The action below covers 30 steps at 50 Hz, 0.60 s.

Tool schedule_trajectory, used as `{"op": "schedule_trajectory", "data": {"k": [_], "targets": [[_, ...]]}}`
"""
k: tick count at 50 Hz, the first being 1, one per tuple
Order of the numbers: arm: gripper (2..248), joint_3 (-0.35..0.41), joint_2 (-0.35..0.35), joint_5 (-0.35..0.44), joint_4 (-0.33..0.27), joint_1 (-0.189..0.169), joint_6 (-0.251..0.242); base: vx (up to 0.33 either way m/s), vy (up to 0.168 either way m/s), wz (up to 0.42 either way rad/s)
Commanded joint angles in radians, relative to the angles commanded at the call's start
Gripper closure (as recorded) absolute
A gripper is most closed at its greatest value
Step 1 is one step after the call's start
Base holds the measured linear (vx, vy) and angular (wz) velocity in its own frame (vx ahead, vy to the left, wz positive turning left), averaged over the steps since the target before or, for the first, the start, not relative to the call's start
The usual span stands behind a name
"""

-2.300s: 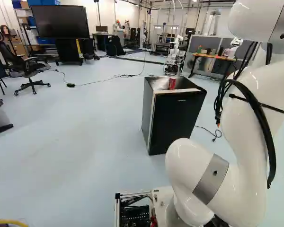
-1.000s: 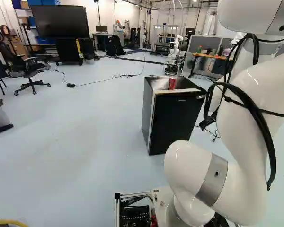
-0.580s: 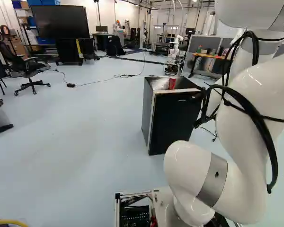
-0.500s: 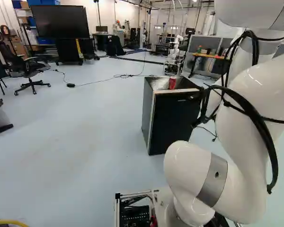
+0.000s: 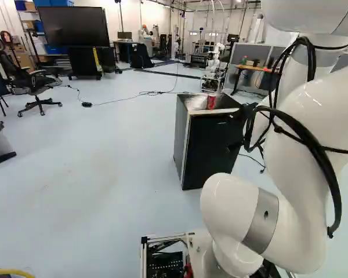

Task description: Grab a drink from the fridge

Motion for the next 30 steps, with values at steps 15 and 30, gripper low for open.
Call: {"op": "schedule_trajectory", "data": {"k": [15,30], "targets": [[3,-0.019,-0.058,0.069,0.000,0.000,0.000,0.000,0.000,0.000],[3,-0.029,-0.089,0.133,0.000,0.000,0.000,0.000,0.000,0.000]]}}
